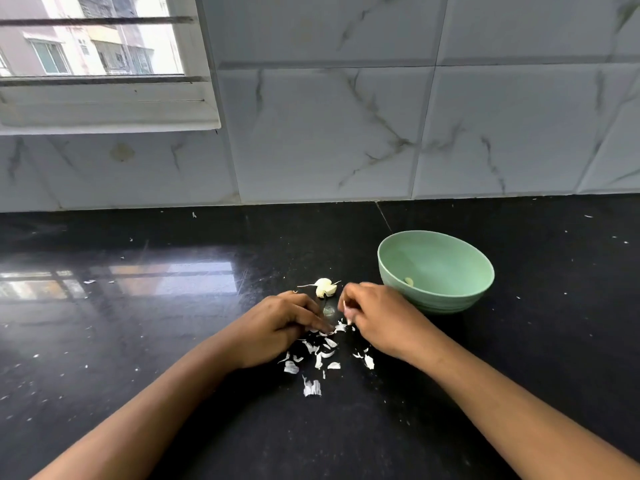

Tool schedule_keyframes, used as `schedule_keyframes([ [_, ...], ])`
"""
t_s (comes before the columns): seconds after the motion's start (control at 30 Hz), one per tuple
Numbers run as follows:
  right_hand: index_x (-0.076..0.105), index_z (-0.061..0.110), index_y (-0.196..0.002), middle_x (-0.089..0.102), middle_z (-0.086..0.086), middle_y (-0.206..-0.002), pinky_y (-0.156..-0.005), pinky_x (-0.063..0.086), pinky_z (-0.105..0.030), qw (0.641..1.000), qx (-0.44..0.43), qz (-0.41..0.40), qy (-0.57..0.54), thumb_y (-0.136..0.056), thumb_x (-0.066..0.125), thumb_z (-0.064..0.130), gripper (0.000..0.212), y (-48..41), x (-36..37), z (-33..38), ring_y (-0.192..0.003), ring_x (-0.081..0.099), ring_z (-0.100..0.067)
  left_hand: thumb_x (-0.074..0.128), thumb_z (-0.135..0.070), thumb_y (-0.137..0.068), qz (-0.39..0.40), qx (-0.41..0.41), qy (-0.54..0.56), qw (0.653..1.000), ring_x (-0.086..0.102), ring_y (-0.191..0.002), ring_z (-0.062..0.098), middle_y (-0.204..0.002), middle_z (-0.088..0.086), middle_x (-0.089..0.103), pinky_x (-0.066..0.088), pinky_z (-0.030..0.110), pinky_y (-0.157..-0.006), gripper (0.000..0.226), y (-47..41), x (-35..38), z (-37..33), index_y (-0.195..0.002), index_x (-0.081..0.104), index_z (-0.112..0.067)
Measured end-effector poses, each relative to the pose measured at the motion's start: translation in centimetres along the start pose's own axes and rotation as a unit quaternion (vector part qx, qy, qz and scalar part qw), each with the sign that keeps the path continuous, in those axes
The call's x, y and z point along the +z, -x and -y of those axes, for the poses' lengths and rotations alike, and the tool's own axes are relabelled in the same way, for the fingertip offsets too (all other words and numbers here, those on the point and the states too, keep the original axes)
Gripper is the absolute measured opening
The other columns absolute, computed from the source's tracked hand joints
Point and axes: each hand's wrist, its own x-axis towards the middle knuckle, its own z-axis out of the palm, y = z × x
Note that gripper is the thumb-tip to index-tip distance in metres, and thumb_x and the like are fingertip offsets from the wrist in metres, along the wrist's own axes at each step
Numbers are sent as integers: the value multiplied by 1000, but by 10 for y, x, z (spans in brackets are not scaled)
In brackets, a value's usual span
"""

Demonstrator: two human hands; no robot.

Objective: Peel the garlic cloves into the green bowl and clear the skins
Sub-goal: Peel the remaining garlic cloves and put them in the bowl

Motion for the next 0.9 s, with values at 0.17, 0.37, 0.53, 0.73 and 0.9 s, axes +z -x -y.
schedule_keyframes([
  [0.17,58,21,-82,67,-5,-91,-77,51,-32,954,68,85,-278,-94,52,18,14,1,-6,7,-81,60,-16,51,2,-74,-88,-47,40,994,62,-78,-3,-88,-18,68,44,9,-70,43,2,-20,7,-90,76,-30],
  [0.37,56,18,-87,66,-3,-95,-69,45,-20,960,38,106,-257,-96,48,18,11,3,-1,15,-76,56,-8,69,-12,-82,-39,-42,-91,994,57,-75,-11,-89,-15,65,37,1,-63,26,6,-26,11,-101,73,-29],
  [0.53,56,13,-87,61,-2,-77,-59,48,-29,941,45,84,-326,-96,50,15,11,4,-14,10,-66,56,-15,73,-43,-75,28,-11,-48,998,59,-78,-1,-93,-12,63,45,11,-69,29,6,-23,6,-103,72,-33],
  [0.73,54,13,-90,56,0,-66,-46,47,-27,957,61,40,-281,-98,47,20,12,3,-14,7,-48,53,-11,69,-47,-76,35,19,-20,999,62,-77,6,-94,-15,62,48,15,-70,29,6,-17,-1,-100,73,-32],
  [0.9,52,16,-95,61,2,-75,-69,48,-32,994,22,-17,-101,-99,45,24,12,4,-13,5,-74,62,-17,66,-28,-81,12,4,7,1000,62,-75,7,-92,-9,66,43,11,-67,20,7,-17,1,-99,74,-33],
])
